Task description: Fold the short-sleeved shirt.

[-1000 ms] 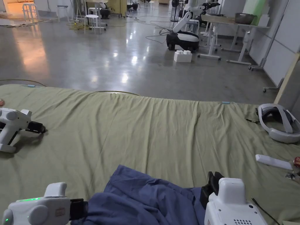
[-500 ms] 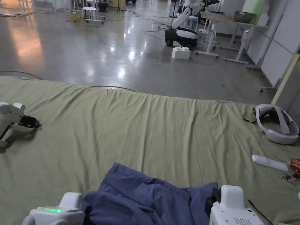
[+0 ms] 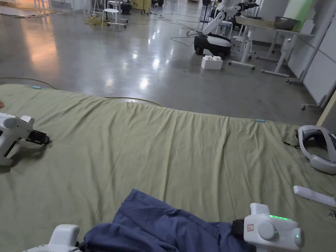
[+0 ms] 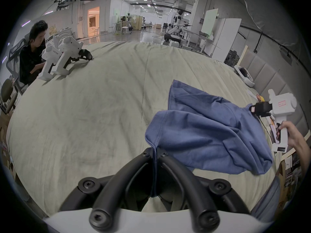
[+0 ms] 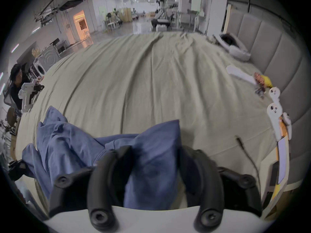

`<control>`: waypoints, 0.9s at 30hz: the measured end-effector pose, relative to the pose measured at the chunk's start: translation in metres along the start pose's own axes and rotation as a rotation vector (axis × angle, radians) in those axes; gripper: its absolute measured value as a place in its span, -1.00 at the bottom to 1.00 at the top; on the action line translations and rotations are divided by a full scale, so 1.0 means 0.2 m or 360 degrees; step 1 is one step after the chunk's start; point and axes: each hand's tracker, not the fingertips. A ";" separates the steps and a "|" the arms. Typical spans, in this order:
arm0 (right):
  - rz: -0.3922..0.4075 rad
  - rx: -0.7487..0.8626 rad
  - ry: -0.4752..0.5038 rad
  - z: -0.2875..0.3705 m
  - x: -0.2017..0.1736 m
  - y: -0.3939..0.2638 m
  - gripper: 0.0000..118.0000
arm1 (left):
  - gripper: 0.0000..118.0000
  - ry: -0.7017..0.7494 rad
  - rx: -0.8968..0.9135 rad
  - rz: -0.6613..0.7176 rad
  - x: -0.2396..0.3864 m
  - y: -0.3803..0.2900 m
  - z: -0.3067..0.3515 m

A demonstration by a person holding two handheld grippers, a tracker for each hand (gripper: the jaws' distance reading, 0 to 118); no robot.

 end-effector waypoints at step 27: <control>0.0204 0.0999 -0.0130 1.20 0.08 0.20 -0.91 | -0.89 -0.0015 0.0568 -0.0038 -0.22 0.78 0.57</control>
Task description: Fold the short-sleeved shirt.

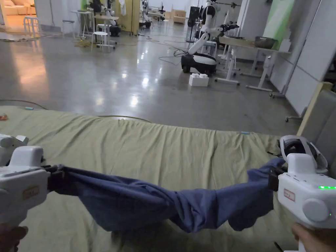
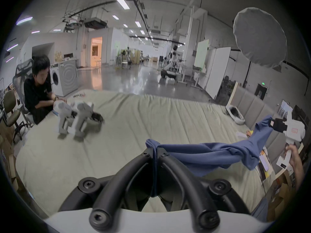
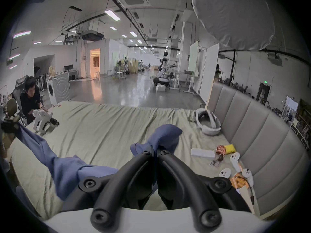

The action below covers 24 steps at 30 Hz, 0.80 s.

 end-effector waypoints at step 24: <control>-0.0063 0.0108 -0.0021 0.01 -0.12 0.61 -0.91 | -0.89 0.0132 0.0160 0.0029 0.04 0.67 0.01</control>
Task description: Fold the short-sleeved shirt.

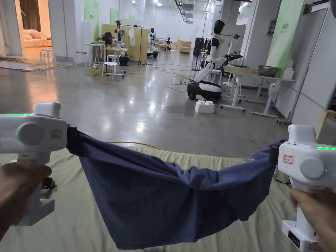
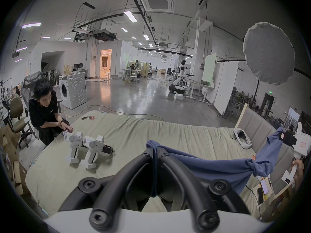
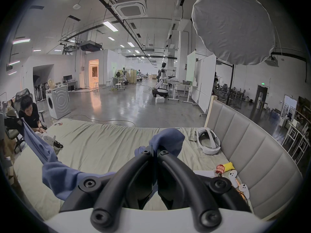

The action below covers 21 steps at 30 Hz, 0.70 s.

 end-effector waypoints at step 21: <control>0.0101 0.0007 -0.0091 -0.39 -0.16 0.39 -0.91 | -0.90 0.0099 0.0075 -0.0078 0.05 0.42 -0.34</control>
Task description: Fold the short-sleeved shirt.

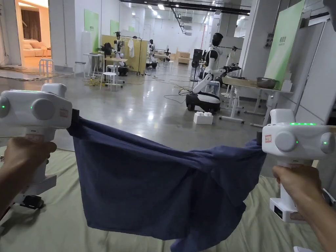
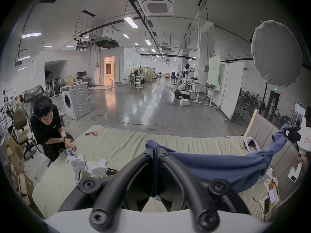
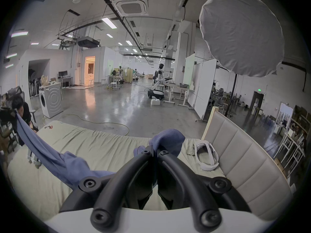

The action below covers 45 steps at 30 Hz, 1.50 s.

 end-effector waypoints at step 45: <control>0.0224 -0.0821 0.0022 1.01 -0.08 -1.99 -0.90 | -0.90 -0.0072 -0.0938 0.0017 -0.24 -2.03 0.92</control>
